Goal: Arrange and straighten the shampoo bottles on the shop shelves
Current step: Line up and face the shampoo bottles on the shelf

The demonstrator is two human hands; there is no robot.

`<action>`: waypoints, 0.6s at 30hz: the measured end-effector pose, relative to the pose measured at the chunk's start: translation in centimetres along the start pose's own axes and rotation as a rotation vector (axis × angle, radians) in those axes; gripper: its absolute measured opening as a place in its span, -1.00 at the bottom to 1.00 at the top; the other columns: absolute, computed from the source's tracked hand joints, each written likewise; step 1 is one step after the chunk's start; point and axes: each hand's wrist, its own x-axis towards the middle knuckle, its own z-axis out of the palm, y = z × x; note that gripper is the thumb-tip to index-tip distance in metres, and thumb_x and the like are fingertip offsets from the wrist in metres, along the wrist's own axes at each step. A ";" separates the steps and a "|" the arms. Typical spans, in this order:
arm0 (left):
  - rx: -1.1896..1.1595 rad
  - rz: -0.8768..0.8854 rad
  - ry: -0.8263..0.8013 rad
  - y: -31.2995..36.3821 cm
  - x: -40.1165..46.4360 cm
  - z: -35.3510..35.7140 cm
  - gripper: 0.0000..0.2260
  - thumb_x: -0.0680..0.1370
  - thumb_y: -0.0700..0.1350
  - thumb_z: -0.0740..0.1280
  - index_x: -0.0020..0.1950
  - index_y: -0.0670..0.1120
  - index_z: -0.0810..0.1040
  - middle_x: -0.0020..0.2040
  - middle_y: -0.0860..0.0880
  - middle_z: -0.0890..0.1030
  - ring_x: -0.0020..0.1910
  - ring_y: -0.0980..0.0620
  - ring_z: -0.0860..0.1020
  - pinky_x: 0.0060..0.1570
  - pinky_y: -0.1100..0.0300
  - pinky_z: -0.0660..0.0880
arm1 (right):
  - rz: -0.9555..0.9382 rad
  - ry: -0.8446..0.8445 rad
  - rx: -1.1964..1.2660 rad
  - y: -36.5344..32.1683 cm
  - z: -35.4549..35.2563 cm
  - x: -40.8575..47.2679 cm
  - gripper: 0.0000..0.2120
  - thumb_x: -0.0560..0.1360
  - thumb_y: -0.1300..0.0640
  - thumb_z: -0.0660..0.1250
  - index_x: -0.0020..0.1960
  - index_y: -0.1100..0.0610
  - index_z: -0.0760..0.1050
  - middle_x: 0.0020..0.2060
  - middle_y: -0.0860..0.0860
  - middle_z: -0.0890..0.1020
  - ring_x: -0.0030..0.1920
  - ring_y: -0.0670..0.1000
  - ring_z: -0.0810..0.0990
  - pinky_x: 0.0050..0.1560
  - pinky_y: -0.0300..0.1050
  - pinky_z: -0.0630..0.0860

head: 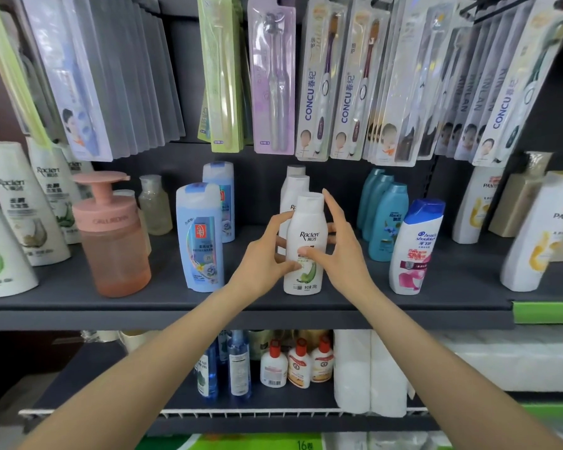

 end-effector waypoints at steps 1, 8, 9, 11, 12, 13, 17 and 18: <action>0.000 0.000 0.001 -0.1 0.0 0.0 -0.31 0.45 -0.23 0.43 0.42 0.16 0.13 -0.04 0.05 0.54 -0.20 0.16 0.62 -0.20 0.35 0.54 | -0.003 -0.002 0.001 0.0 0.0 0.0 -0.09 0.38 0.25 0.46 0.47 -0.26 0.02 0.12 0.04 0.43 0.03 -0.17 0.48 -0.06 -0.34 0.43; -0.005 -0.010 0.011 0.6 0.4 -0.8 -0.52 0.55 -0.22 0.27 0.38 0.13 0.24 0.11 -0.04 0.56 -0.07 0.13 0.60 -0.19 0.43 0.50 | -0.024 -0.051 0.012 0.2 -0.2 0.0 -0.09 0.38 0.20 0.47 0.42 -0.36 -0.02 0.18 0.00 0.47 0.11 -0.11 0.50 0.11 -0.08 0.53; -0.005 -0.001 0.054 1.1 0.8 -1.2 -0.58 0.57 -0.21 0.24 0.37 0.10 0.29 0.14 -0.04 0.56 -0.04 0.13 0.58 -0.18 0.44 0.48 | -0.014 -0.077 0.044 0.1 -0.4 -0.1 -0.11 0.40 0.19 0.46 0.40 -0.36 -0.02 0.16 -0.03 0.49 0.11 -0.13 0.51 0.08 -0.16 0.52; 0.014 0.037 0.146 2.2 1.7 -2.1 -0.67 0.59 -0.17 0.21 0.35 0.03 0.35 0.16 -0.02 0.55 0.00 0.13 0.55 -0.12 0.43 0.45 | 0.048 -0.071 0.192 -0.3 -1.3 0.2 -0.28 0.48 0.12 0.38 0.39 -0.35 0.04 0.10 -0.04 0.53 0.10 -0.13 0.54 0.06 -0.22 0.51; 0.030 0.070 0.177 2.9 2.2 -2.5 -0.69 0.60 -0.15 0.21 0.34 0.02 0.38 0.15 0.00 0.55 0.01 0.15 0.54 -0.08 0.42 0.44 | 0.092 -0.022 0.276 -0.4 -1.7 0.8 -0.44 0.54 0.06 0.30 0.38 -0.31 0.12 0.08 -0.02 0.55 0.10 -0.10 0.55 0.09 -0.17 0.51; 0.050 0.110 0.191 3.6 2.7 -2.8 -0.71 0.59 -0.12 0.22 0.32 0.01 0.40 0.13 0.01 0.55 0.01 0.17 0.52 -0.05 0.41 0.43 | 0.133 0.034 0.314 -0.4 -2.2 1.6 -0.61 0.58 0.03 0.21 0.36 -0.23 0.24 0.07 0.00 0.57 0.11 -0.06 0.57 0.12 -0.11 0.51; 0.144 0.192 0.124 5.5 4.2 -3.2 -0.64 0.52 -0.04 0.35 0.31 0.04 0.43 0.12 0.04 0.52 0.00 0.14 0.51 0.04 0.29 0.47 | 0.147 0.049 -0.006 -0.2 -3.5 6.4 -0.77 0.59 0.12 0.19 0.22 0.05 0.49 -0.01 -0.01 0.58 0.06 0.01 0.56 0.14 -0.06 0.48; 0.176 0.191 0.101 5.7 4.5 -3.3 -0.62 0.49 -0.04 0.38 0.30 0.05 0.44 0.12 0.04 0.51 0.00 0.12 0.52 0.03 0.27 0.47 | 0.147 0.005 -0.064 -0.3 -3.5 7.5 -0.75 0.58 0.13 0.22 0.24 0.06 0.48 0.00 0.00 0.57 0.04 0.01 0.54 0.11 -0.07 0.47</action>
